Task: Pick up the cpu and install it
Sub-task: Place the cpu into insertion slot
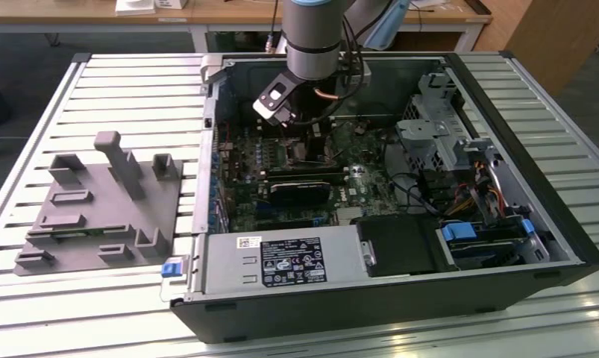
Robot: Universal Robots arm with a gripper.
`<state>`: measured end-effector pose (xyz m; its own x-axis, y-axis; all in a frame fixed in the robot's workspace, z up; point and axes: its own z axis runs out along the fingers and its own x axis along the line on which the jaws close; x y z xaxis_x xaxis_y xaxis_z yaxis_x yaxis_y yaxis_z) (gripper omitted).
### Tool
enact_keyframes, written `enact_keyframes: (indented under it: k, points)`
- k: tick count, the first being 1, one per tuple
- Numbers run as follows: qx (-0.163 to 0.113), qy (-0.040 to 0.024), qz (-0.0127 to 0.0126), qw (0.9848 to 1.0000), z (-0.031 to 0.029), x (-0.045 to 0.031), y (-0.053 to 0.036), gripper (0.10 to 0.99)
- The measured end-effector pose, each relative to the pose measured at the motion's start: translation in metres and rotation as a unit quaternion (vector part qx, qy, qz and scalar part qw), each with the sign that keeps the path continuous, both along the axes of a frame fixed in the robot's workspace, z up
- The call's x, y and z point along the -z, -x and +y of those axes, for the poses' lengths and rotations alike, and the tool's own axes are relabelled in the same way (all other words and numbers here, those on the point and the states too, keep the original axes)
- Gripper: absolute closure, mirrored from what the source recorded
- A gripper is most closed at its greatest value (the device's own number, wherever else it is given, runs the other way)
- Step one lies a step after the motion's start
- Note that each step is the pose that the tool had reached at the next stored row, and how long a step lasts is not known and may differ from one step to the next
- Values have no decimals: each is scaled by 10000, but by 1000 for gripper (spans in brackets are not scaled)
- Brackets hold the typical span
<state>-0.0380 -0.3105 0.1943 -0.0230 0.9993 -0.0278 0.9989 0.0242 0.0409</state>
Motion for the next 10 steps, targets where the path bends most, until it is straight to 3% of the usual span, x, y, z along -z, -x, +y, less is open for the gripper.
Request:
enact_keyframes:
  k: [10]
  points:
    - [1, 0, 0, 10000, 2, -25, 0, 478]
